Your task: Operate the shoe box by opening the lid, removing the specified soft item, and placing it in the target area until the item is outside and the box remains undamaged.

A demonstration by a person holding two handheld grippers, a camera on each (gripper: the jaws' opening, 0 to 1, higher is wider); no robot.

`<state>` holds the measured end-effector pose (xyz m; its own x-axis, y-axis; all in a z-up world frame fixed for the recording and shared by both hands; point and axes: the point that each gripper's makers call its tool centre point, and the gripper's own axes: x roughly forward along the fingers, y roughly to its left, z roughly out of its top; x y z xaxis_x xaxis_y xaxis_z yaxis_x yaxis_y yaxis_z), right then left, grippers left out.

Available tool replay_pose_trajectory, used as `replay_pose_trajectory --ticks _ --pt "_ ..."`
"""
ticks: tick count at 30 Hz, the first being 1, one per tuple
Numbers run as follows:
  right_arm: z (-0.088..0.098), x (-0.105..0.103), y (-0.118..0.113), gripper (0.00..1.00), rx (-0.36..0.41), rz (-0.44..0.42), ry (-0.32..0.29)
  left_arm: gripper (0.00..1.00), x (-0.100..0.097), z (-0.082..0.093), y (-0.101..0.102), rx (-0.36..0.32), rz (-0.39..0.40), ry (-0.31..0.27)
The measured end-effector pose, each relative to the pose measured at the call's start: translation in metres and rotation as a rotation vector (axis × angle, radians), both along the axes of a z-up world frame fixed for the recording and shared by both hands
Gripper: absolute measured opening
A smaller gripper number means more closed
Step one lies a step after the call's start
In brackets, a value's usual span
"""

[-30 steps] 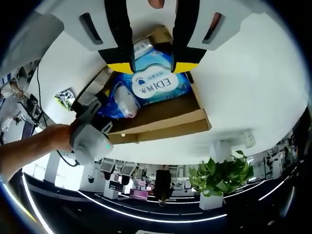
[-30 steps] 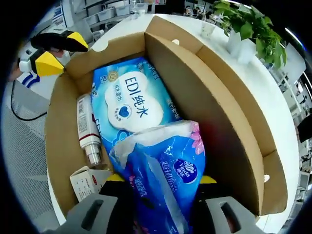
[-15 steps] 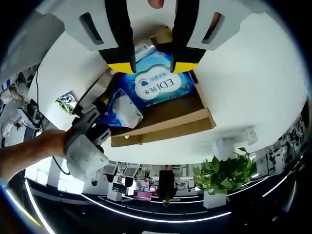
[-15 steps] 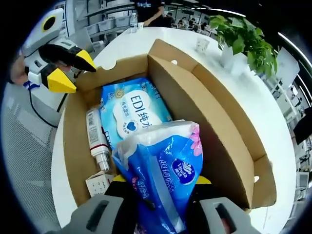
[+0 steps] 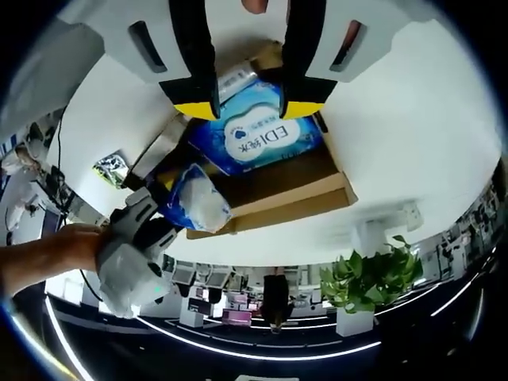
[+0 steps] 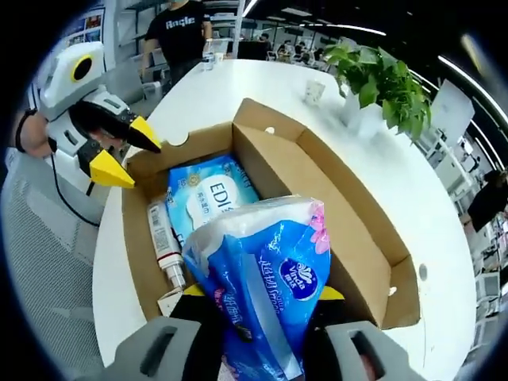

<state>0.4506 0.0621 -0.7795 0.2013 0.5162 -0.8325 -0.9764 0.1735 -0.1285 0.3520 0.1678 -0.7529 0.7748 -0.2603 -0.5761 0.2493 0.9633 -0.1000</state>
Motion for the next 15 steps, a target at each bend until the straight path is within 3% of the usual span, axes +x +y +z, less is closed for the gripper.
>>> replay_pose_trajectory --ticks 15 --pt "0.04 -0.009 0.008 0.33 0.057 0.009 -0.067 0.3 -0.002 0.001 -0.004 -0.001 -0.021 -0.002"
